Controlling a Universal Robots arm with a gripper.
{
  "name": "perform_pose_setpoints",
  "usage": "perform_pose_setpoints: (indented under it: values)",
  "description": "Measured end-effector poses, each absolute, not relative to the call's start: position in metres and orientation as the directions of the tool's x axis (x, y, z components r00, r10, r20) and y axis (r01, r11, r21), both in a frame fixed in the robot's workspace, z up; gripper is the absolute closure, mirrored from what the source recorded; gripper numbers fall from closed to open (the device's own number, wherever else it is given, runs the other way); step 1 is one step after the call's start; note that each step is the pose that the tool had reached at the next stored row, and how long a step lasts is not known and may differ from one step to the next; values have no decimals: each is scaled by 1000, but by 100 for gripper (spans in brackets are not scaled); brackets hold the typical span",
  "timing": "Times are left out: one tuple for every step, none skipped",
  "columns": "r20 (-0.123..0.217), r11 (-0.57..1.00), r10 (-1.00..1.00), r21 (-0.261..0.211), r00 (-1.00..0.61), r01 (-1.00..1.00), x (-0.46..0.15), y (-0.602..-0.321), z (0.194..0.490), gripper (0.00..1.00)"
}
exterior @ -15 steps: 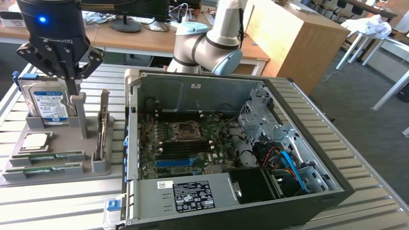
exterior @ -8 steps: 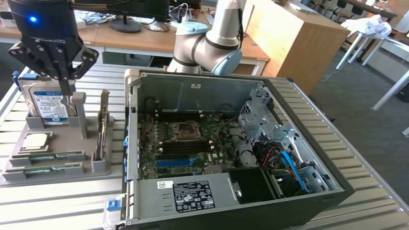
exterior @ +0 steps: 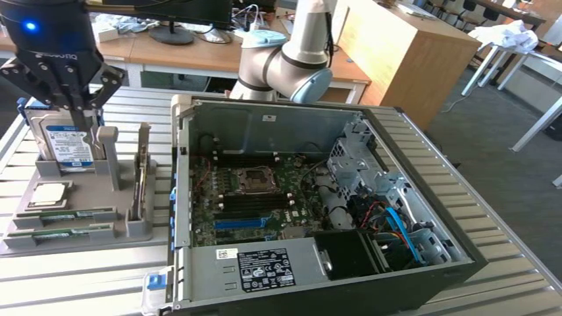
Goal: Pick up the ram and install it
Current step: 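Reach for the ram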
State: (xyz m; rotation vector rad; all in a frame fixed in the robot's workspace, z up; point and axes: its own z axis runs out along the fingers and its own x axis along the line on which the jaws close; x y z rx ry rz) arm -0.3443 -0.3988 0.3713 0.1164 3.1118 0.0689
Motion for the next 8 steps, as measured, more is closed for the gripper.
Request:
perform_pose_setpoints:
  values:
    - [-25,996,75,45,-997,74,-346,-399,371,90]
    - [-25,996,75,45,-997,74,-347,-399,371,90]
    - [-25,996,75,45,-997,74,-348,-399,371,90]
    - [-25,996,75,45,-997,74,-349,-399,371,90]
    - [-25,996,75,45,-997,74,-351,-399,370,90]
    - [-25,996,75,45,-997,74,-352,-399,370,90]
    - [-25,996,75,45,-997,74,-353,-399,370,90]
    - [-25,996,75,45,-997,74,-354,-399,370,90]
